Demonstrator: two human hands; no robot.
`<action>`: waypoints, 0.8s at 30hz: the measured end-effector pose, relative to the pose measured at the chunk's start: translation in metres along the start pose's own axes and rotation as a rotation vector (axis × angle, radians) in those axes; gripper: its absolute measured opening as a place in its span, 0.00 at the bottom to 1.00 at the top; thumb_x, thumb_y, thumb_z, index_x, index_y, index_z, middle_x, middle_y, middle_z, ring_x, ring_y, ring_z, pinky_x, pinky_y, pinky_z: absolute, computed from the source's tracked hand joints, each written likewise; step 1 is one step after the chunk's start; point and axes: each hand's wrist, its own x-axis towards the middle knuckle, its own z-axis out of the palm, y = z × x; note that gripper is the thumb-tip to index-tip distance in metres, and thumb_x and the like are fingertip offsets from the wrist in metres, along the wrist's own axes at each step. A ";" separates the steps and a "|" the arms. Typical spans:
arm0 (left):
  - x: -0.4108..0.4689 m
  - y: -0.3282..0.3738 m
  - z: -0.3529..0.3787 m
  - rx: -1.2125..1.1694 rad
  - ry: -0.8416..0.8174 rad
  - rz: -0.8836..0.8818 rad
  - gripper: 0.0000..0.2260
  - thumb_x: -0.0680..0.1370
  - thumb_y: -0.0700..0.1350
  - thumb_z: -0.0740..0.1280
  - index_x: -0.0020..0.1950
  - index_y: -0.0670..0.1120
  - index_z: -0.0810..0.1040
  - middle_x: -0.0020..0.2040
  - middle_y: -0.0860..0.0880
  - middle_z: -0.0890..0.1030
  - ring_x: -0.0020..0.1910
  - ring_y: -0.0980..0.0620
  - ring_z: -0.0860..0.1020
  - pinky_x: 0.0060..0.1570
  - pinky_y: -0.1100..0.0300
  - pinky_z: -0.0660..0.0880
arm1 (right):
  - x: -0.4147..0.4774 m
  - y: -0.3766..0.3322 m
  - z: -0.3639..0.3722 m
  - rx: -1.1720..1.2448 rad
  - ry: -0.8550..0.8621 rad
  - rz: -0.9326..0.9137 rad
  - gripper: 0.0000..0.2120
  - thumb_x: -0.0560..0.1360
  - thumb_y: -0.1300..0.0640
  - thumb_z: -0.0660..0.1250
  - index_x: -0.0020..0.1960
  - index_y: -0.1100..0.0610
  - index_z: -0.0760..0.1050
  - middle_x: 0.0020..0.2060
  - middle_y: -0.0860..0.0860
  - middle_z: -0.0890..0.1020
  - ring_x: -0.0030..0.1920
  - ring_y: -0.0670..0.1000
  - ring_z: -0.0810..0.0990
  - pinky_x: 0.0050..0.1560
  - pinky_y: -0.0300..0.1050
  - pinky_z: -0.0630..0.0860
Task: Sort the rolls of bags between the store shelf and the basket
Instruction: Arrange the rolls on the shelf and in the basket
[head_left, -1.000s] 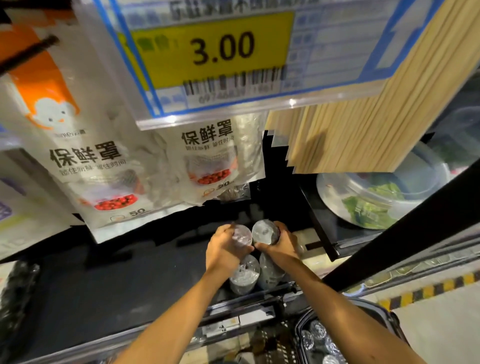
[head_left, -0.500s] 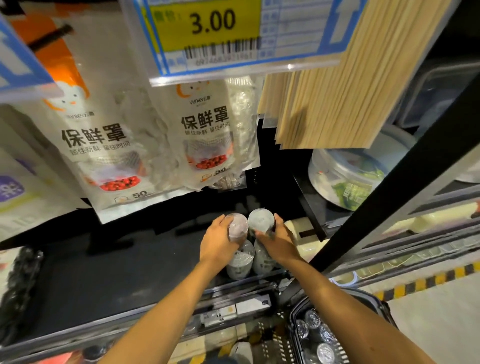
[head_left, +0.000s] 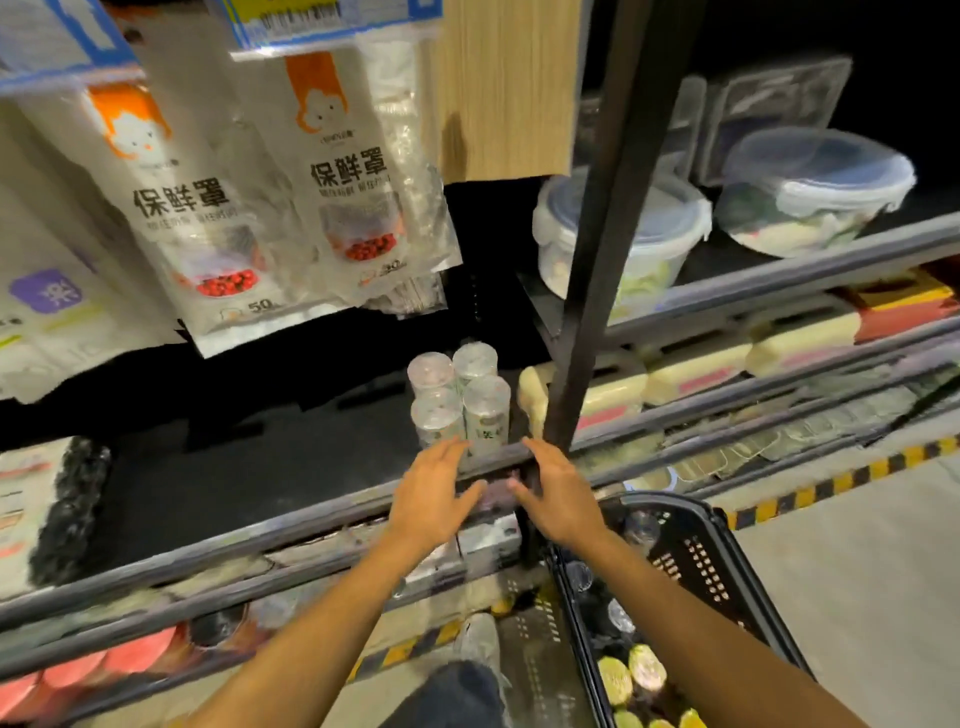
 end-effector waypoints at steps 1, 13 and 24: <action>-0.010 0.009 0.006 0.025 -0.027 0.018 0.26 0.79 0.56 0.61 0.74 0.48 0.62 0.73 0.48 0.65 0.71 0.48 0.64 0.69 0.57 0.61 | -0.016 0.007 -0.003 -0.003 0.000 0.018 0.28 0.77 0.51 0.64 0.73 0.58 0.62 0.70 0.53 0.68 0.70 0.53 0.66 0.67 0.44 0.64; -0.057 0.114 0.090 0.141 -0.300 0.293 0.25 0.78 0.57 0.61 0.74 0.49 0.64 0.72 0.50 0.67 0.70 0.50 0.66 0.67 0.58 0.63 | -0.159 0.105 -0.041 -0.091 0.046 0.361 0.27 0.78 0.46 0.61 0.73 0.55 0.60 0.69 0.52 0.68 0.68 0.53 0.68 0.64 0.47 0.68; 0.003 0.149 0.178 0.071 -0.514 0.216 0.27 0.79 0.56 0.60 0.75 0.48 0.60 0.74 0.48 0.64 0.73 0.48 0.61 0.70 0.56 0.62 | -0.172 0.188 -0.054 -0.056 0.057 0.711 0.28 0.79 0.46 0.60 0.74 0.57 0.59 0.71 0.55 0.66 0.70 0.54 0.66 0.67 0.45 0.64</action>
